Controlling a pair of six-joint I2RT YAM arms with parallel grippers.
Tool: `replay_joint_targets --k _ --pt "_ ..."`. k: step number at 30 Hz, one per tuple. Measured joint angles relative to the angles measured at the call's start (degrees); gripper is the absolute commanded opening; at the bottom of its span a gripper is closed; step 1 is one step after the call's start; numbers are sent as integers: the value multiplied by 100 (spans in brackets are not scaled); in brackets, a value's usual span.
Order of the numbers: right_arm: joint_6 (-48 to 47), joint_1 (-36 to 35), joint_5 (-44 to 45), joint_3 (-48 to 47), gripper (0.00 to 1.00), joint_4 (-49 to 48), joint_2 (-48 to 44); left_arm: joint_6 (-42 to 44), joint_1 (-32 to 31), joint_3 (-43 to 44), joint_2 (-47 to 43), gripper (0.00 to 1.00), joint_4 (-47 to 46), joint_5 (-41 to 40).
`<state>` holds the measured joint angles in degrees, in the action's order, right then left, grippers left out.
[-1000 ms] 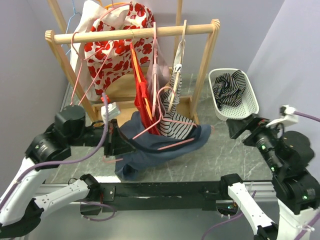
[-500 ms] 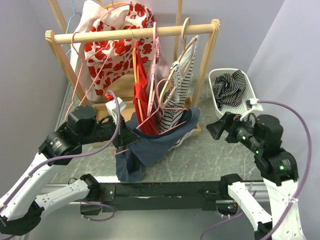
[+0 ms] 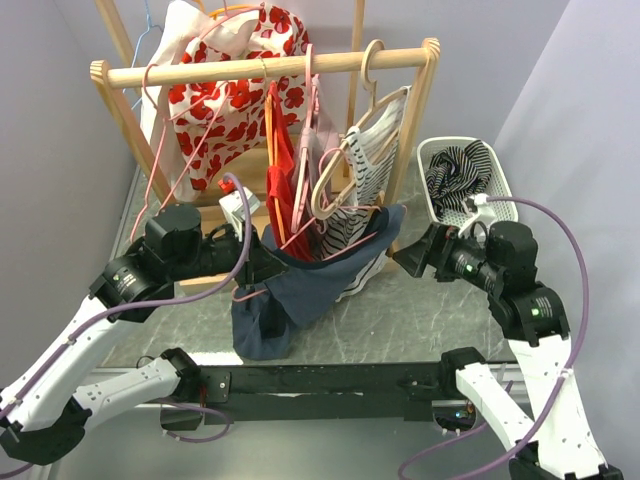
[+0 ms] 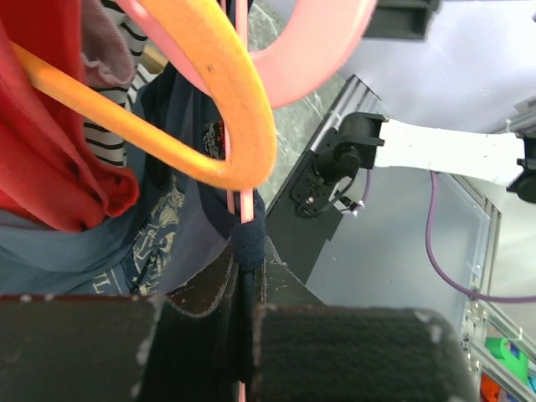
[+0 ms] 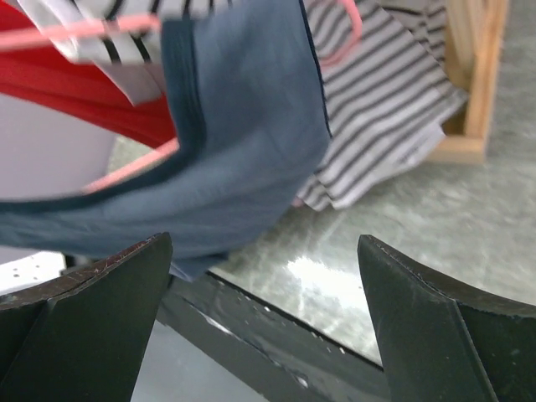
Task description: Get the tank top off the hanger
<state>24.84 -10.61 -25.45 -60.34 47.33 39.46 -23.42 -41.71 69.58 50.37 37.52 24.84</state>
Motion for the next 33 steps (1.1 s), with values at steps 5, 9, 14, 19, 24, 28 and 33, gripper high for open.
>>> replay_joint_targets --k 5,9,14,19,24,28,33 --pt "116 -17 -131 37 100 -518 376 15 0 0 4 1 -2 192" --pt "35 -101 -107 35 100 -634 697 15 0 -17 7 1 -42 260" --pt "-114 -212 26 37 100 -625 1034 4 2 -140 13 1 -168 332" --pt "-140 -264 201 35 100 -671 1062 13 0 -186 37 1 -256 387" --pt "133 -284 140 37 93 -1102 1067 66 0 -186 129 1 -258 400" --pt "256 -503 264 37 84 -1239 1296 83 0 -186 142 1 -275 426" --pt "278 -651 577 177 47 -1250 1412 127 0 -186 144 1 -275 444"
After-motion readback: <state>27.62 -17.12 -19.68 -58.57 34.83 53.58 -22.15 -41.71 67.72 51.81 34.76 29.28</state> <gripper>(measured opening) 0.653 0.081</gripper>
